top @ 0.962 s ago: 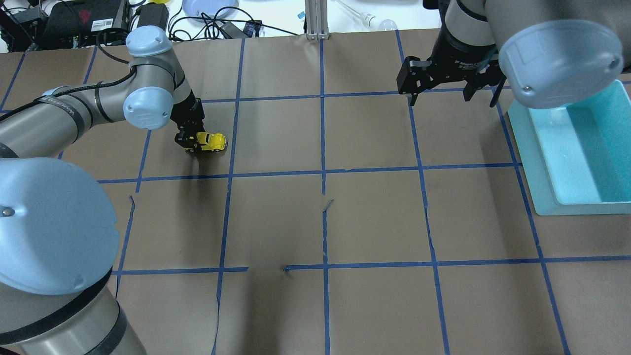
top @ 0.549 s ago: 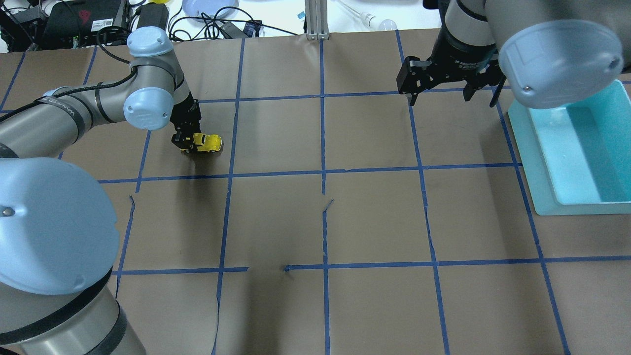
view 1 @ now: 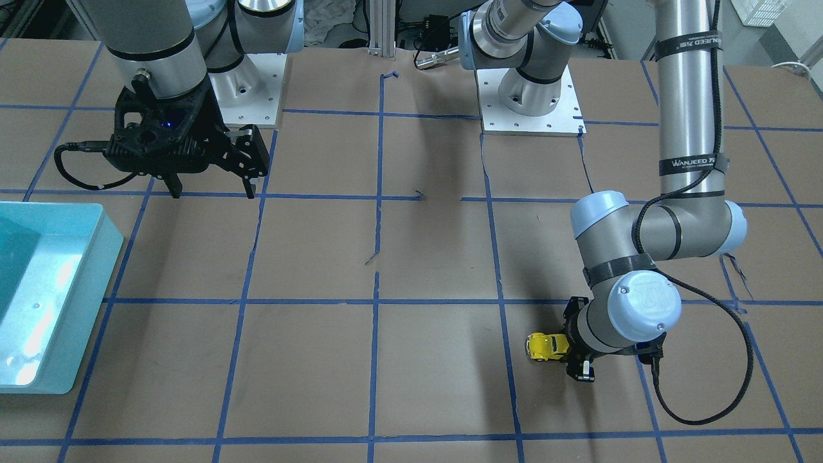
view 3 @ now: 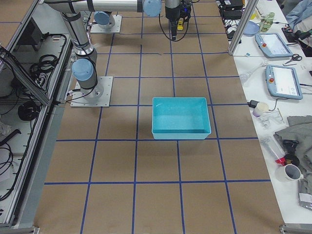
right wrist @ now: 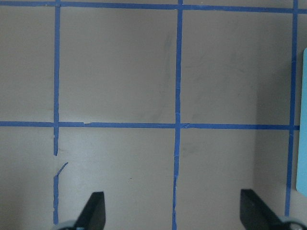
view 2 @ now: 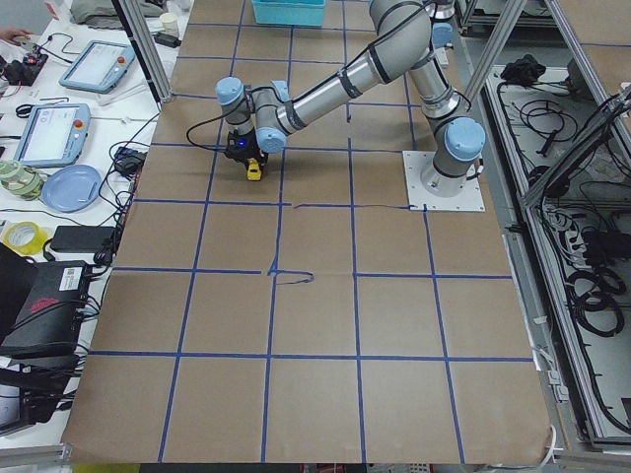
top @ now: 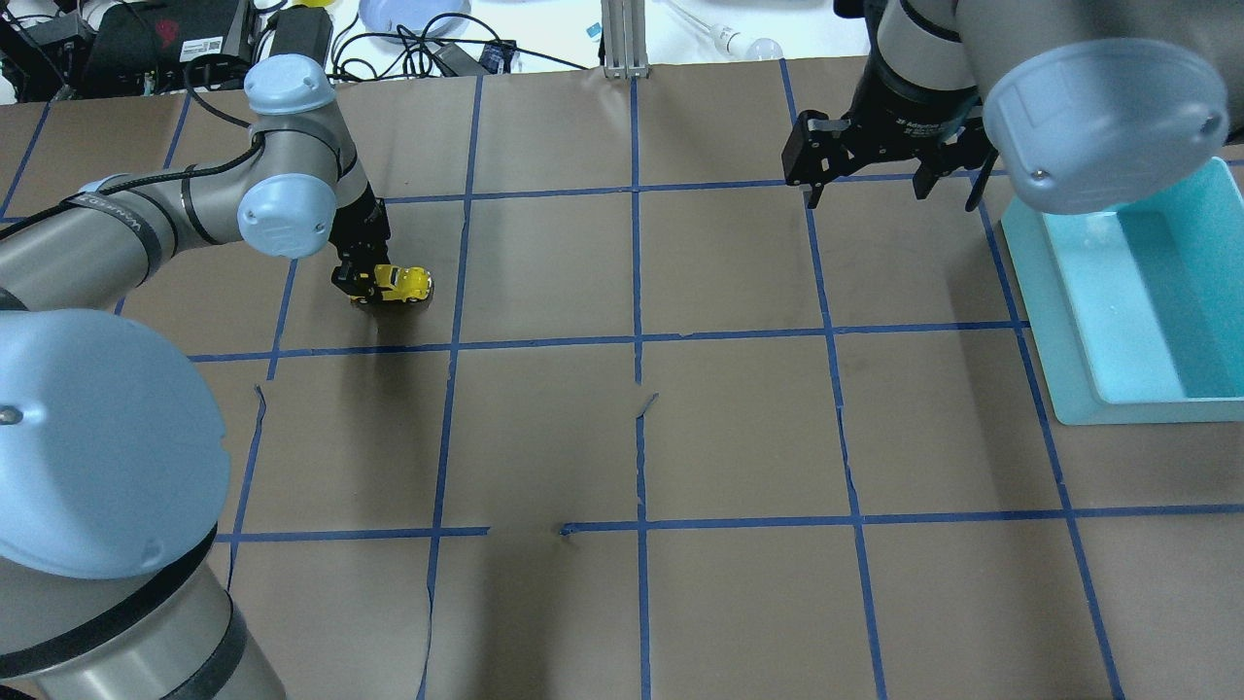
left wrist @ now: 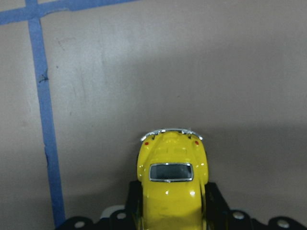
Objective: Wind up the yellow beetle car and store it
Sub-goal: 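Drag the car with the left gripper toward the table center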
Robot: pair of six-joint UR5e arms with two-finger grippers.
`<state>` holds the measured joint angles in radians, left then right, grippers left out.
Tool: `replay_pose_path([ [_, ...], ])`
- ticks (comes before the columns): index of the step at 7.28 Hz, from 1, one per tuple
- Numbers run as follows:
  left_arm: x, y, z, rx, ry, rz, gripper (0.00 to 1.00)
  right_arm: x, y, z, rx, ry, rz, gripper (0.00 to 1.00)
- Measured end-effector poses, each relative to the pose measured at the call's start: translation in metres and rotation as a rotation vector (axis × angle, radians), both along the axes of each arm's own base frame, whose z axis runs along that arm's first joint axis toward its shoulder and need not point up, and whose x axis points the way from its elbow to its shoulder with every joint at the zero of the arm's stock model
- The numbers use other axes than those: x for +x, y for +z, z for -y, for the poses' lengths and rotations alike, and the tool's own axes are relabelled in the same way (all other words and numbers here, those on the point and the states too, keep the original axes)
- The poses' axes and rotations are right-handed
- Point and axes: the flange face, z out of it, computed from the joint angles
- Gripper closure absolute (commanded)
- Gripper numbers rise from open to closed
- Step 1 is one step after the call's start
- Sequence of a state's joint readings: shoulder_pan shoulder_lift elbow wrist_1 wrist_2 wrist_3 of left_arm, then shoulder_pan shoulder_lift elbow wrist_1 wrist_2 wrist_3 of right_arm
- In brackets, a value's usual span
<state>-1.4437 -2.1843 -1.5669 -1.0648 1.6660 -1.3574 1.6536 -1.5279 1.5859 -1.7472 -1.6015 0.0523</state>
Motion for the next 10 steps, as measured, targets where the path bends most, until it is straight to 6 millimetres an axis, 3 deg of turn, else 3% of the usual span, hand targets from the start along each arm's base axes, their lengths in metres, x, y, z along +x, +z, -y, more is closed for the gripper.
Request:
replay_pose_path([
  [10, 0.028, -0.003, -0.001, 0.015, -0.020, 0.011, 1.00, 0.000, 0.000, 0.000, 0.000, -0.001, 0.000, 0.00],
])
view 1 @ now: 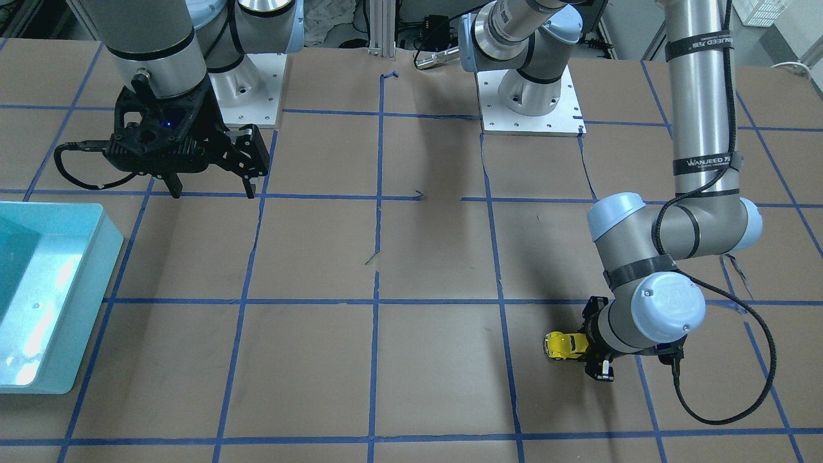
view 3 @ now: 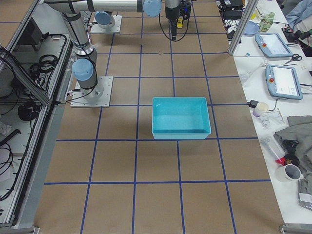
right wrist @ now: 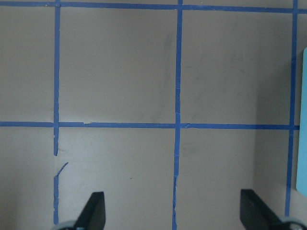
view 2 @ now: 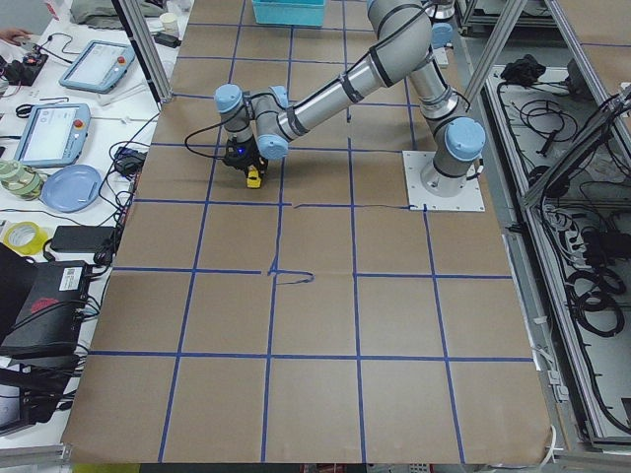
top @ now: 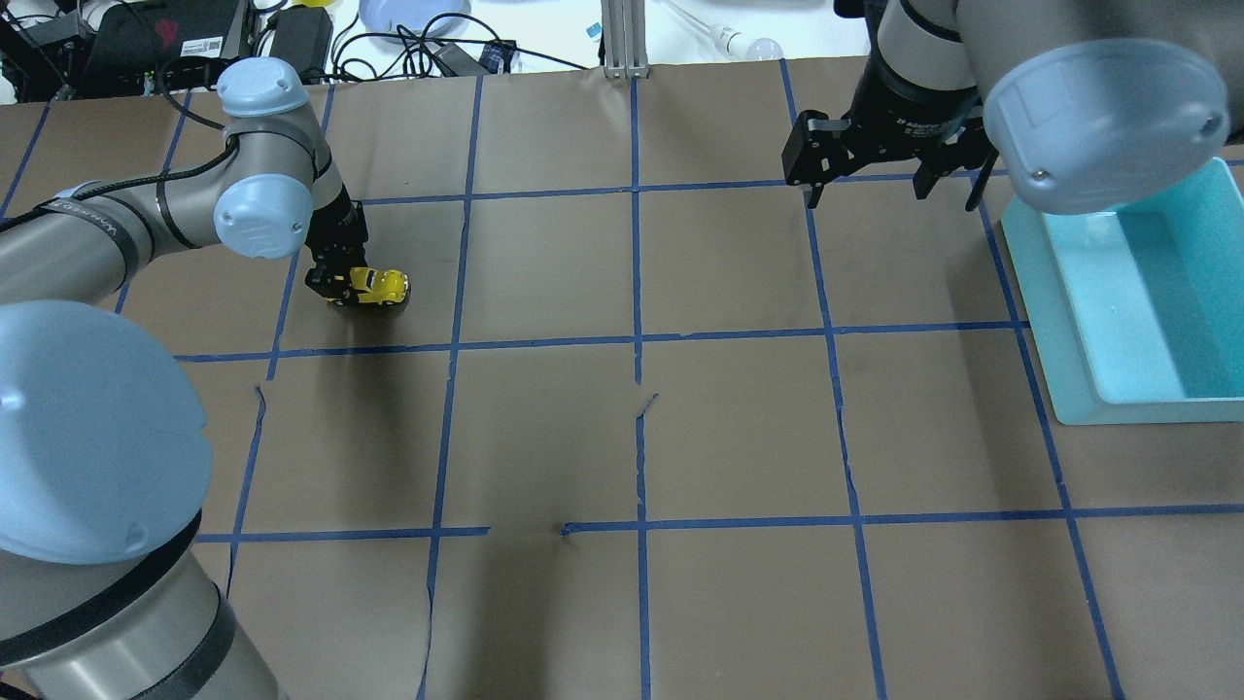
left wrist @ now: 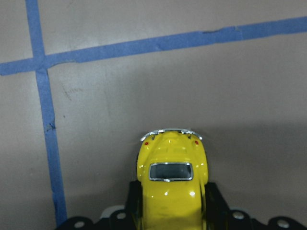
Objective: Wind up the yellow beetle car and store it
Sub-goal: 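Drag the car with the left gripper toward the table center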
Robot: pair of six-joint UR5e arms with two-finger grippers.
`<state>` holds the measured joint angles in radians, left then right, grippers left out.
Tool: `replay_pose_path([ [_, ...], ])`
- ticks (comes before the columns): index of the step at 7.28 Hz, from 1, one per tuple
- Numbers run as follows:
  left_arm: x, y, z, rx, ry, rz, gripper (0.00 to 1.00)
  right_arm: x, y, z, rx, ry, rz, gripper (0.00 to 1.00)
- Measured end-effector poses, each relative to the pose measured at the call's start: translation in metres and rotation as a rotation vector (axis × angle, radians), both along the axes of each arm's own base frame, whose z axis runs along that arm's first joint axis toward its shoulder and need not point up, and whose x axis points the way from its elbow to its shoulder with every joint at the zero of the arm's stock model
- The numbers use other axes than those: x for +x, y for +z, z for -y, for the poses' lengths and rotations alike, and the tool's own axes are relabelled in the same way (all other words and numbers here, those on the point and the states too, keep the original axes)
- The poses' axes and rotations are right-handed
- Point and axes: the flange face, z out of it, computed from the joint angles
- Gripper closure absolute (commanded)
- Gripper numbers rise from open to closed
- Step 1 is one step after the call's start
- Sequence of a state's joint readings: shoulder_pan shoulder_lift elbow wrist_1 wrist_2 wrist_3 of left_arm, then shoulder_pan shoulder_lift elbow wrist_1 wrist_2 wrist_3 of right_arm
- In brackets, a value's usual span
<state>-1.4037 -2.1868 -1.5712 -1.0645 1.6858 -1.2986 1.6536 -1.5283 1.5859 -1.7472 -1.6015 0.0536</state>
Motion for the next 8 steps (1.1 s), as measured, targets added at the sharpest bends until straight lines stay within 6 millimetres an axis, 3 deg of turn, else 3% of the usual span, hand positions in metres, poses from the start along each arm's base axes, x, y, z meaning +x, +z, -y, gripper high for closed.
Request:
replay_pose_path([
  [3, 0.016, 0.000, 0.000, 0.003, 0.000, -0.003, 1.00, 0.000, 0.000, 0.000, 0.001, 0.000, 0.000, 0.00],
  [8, 0.022, -0.001, -0.001, 0.013, -0.018, 0.021, 1.00, 0.000, 0.000, 0.000, 0.002, 0.000, 0.000, 0.00],
])
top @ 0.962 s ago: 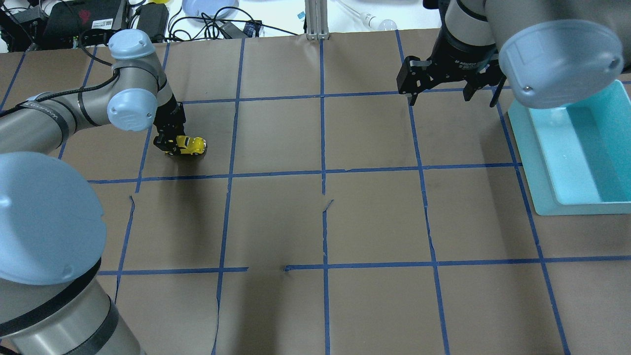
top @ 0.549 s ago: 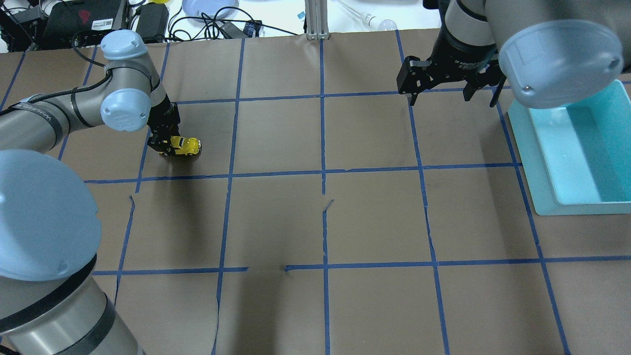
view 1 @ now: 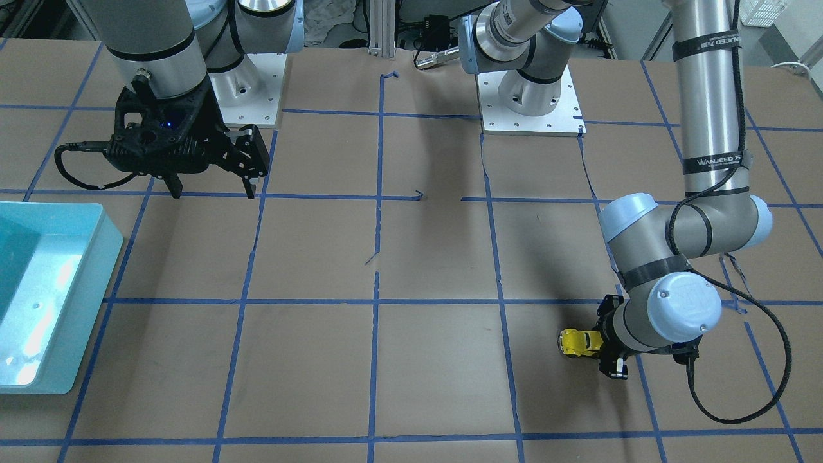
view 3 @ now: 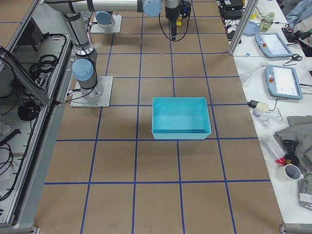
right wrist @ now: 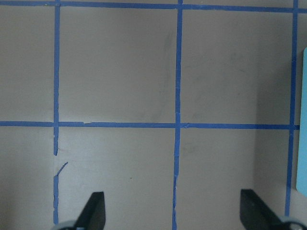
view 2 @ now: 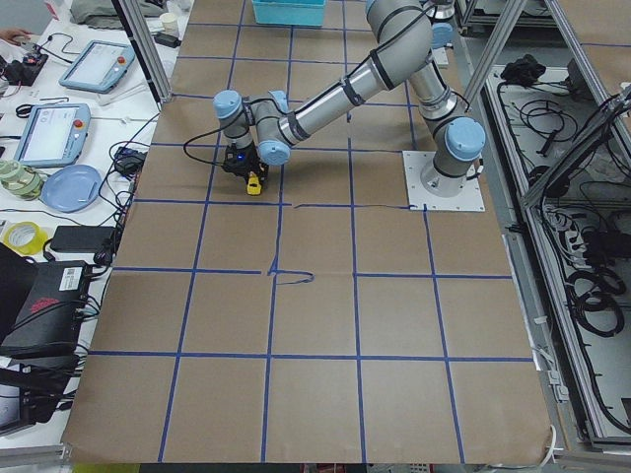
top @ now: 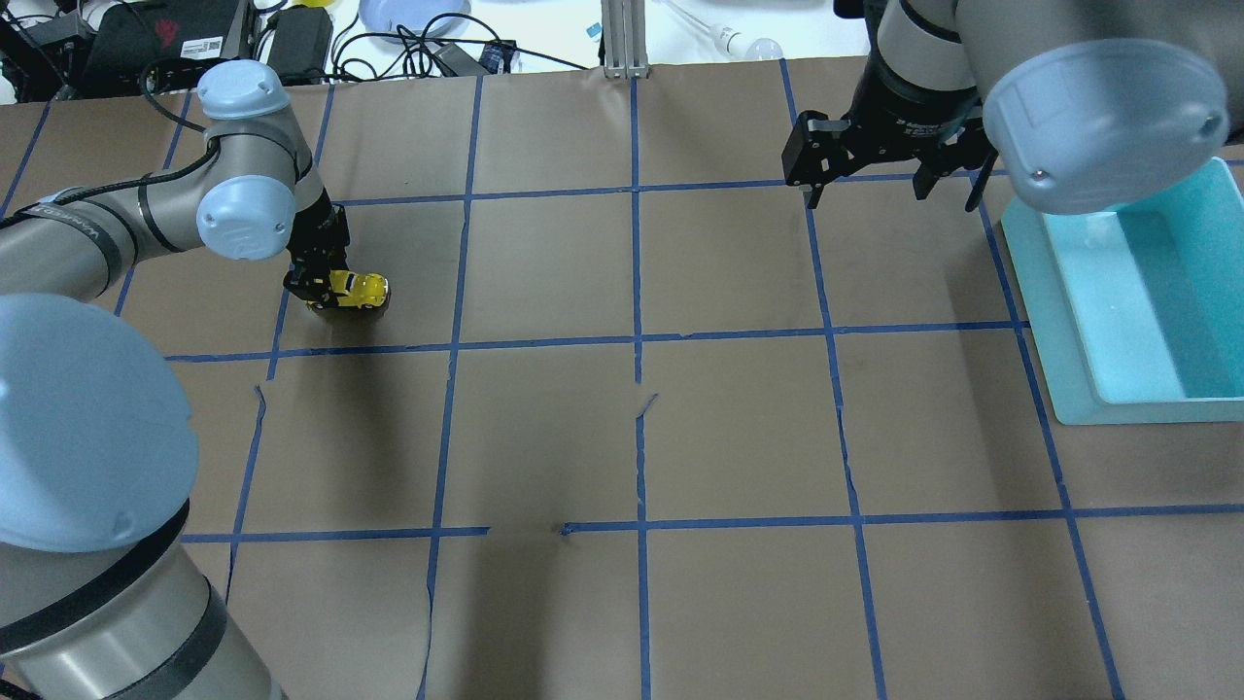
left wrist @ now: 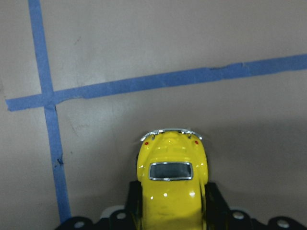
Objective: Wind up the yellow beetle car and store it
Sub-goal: 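Drag the car with the left gripper toward the table center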
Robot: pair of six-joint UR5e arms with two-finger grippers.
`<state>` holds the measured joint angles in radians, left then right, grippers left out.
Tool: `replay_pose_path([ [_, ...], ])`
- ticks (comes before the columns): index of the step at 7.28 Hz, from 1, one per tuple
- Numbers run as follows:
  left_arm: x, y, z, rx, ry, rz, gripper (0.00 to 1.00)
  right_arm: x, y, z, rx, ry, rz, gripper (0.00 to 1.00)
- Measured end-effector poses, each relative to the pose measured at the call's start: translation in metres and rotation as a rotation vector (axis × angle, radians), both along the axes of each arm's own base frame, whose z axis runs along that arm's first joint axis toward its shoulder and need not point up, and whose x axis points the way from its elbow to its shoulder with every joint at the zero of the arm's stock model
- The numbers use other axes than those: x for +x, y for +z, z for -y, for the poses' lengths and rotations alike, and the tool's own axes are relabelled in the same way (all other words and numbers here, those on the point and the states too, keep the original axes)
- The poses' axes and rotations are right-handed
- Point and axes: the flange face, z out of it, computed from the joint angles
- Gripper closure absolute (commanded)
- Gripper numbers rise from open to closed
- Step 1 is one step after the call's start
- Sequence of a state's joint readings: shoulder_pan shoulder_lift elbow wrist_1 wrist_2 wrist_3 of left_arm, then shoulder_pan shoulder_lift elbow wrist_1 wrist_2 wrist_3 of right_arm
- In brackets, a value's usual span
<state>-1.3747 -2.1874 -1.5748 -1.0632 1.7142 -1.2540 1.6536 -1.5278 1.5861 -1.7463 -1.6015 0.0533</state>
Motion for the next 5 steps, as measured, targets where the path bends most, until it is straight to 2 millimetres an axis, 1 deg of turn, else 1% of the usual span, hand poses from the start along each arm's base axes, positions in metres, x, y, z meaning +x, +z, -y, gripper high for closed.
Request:
replay_pose_path([
  [1, 0.001, 0.000, 0.000, 0.000, 0.001, 0.001, 0.85, 0.000, 0.000, 0.000, 0.000, 0.000, 0.000, 0.00],
  [2, 0.002, 0.001, 0.000, 0.000, 0.003, 0.001, 0.01, 0.000, 0.000, 0.000, 0.000, 0.000, 0.000, 0.00],
  [3, 0.003, 0.003, 0.000, -0.005, 0.009, 0.001, 0.00, 0.000, 0.000, 0.000, 0.000, 0.000, -0.001, 0.00],
  [4, 0.000, 0.010, 0.001, -0.020, 0.019, -0.001, 0.00, 0.000, 0.000, 0.000, 0.001, 0.000, 0.000, 0.00],
  [5, -0.007, 0.024, 0.002, -0.046, 0.020, -0.007, 0.00, 0.000, 0.000, 0.000, 0.000, 0.000, 0.000, 0.00],
])
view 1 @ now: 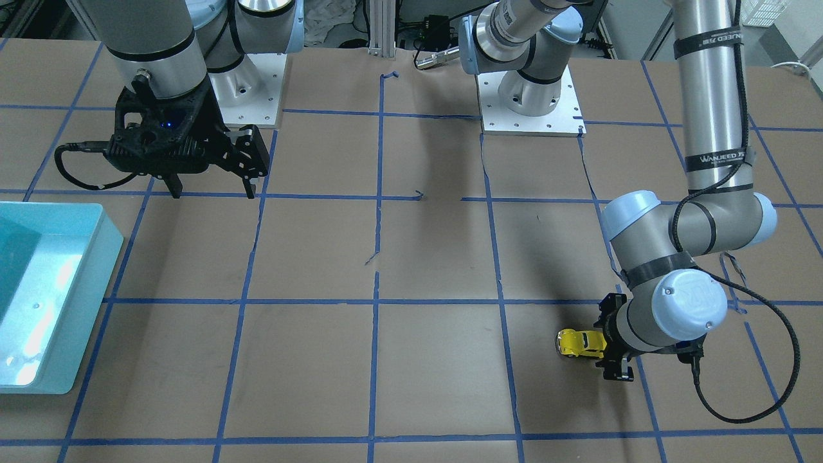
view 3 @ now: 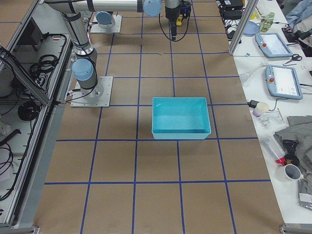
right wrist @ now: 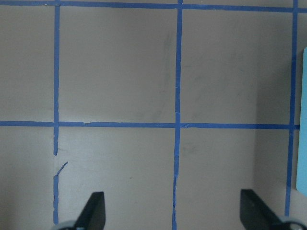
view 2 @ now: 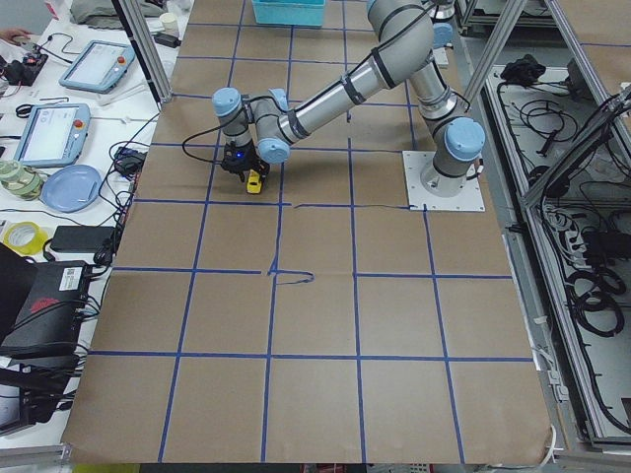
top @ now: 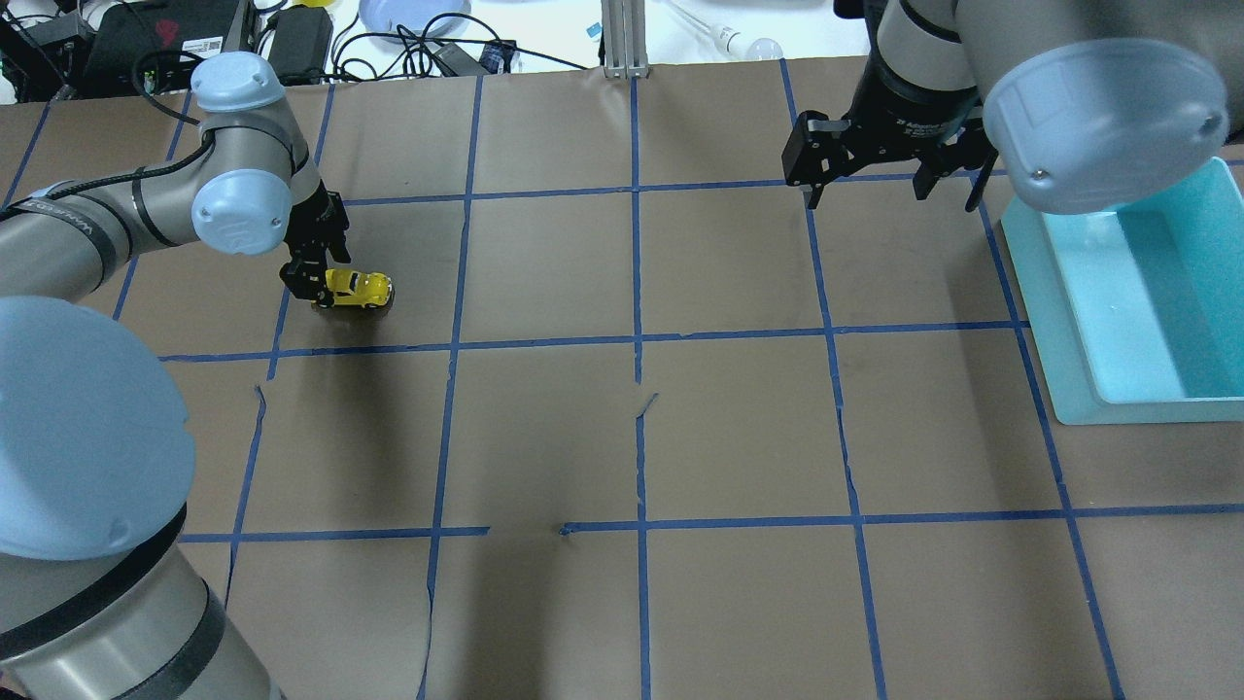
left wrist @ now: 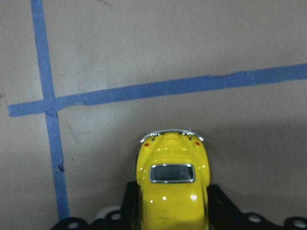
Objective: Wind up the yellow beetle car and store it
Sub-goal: 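Open the left gripper and lift it back away from the car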
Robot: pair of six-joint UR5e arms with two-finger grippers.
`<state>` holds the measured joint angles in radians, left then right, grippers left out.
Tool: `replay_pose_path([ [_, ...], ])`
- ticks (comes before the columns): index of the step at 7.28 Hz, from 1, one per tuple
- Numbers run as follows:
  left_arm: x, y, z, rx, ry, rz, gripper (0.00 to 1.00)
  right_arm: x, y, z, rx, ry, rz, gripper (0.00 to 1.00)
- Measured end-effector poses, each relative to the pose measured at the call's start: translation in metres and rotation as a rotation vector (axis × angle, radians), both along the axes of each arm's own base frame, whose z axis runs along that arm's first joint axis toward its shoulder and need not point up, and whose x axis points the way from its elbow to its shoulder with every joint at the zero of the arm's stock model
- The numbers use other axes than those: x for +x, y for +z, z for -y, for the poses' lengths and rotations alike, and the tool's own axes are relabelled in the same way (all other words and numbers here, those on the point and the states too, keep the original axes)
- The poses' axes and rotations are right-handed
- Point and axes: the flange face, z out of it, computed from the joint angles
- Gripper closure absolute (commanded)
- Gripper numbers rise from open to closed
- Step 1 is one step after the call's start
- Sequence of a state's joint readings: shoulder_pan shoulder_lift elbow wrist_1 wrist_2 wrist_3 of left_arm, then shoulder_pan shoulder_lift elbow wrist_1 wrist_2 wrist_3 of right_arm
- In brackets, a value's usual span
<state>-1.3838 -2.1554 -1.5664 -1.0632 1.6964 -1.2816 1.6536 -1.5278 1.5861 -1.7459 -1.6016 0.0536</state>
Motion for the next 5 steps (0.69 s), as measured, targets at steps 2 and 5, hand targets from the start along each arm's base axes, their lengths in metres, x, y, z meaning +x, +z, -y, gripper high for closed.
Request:
replay_pose_path([
  [2, -0.020, 0.052, -0.006, -0.062, -0.029, -0.011, 0.00, 0.000, 0.000, 0.000, -0.001, 0.000, 0.000, 0.00],
  [5, -0.046, 0.150, -0.034, -0.118, -0.298, -0.007, 0.00, 0.000, 0.000, 0.000, 0.000, 0.000, 0.000, 0.00],
])
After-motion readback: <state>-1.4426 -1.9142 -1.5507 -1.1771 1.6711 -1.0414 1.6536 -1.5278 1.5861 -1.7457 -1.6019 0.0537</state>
